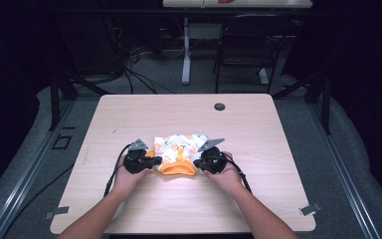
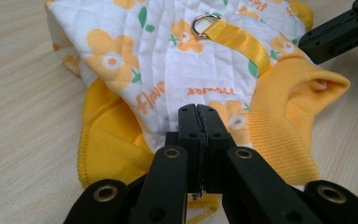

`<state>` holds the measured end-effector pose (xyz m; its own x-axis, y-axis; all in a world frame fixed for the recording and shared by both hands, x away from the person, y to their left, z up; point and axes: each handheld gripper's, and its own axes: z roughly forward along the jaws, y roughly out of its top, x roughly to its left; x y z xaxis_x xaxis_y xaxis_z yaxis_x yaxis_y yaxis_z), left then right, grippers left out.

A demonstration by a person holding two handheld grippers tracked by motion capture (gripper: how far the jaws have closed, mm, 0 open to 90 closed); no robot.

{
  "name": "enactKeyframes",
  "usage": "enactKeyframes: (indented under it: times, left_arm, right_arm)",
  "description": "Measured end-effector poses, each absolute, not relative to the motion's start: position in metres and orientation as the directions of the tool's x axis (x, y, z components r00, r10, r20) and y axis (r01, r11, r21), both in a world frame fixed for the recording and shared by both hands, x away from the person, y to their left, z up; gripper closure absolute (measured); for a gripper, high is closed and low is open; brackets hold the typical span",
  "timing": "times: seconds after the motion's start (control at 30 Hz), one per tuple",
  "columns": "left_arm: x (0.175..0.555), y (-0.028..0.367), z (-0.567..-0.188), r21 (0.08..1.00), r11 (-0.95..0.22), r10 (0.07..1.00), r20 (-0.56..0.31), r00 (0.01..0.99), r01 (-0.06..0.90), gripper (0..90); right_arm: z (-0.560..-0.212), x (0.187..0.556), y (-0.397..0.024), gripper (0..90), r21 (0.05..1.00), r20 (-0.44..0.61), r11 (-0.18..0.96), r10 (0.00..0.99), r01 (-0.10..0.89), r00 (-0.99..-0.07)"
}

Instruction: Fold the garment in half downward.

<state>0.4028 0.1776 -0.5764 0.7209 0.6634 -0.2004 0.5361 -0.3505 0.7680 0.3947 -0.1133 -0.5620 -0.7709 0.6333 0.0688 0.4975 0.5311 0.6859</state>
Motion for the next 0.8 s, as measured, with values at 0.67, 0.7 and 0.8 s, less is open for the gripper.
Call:
enactKeyframes:
  times: [0.67,0.7,0.8]
  left_arm:
    - [0.372,0.192,-0.546,0.784,-0.391,0.642,-0.144,0.753,0.483,79.8]
    - [0.372,0.192,-0.546,0.784,-0.391,0.642,-0.144,0.753,0.483,79.1]
    - [0.363,0.195,-0.545,0.786,-0.392,0.64,-0.141,0.756,0.478,74.9]
  right_arm:
    - [-0.53,0.366,-0.133,81.3,0.748,0.049,0.493,0.627,0.445,-0.778]
    - [-0.53,0.366,-0.133,81.3,0.748,0.049,0.493,0.627,0.445,-0.778]
    - [-0.527,0.357,-0.141,78.4,0.751,0.042,0.49,0.632,0.442,-0.774]
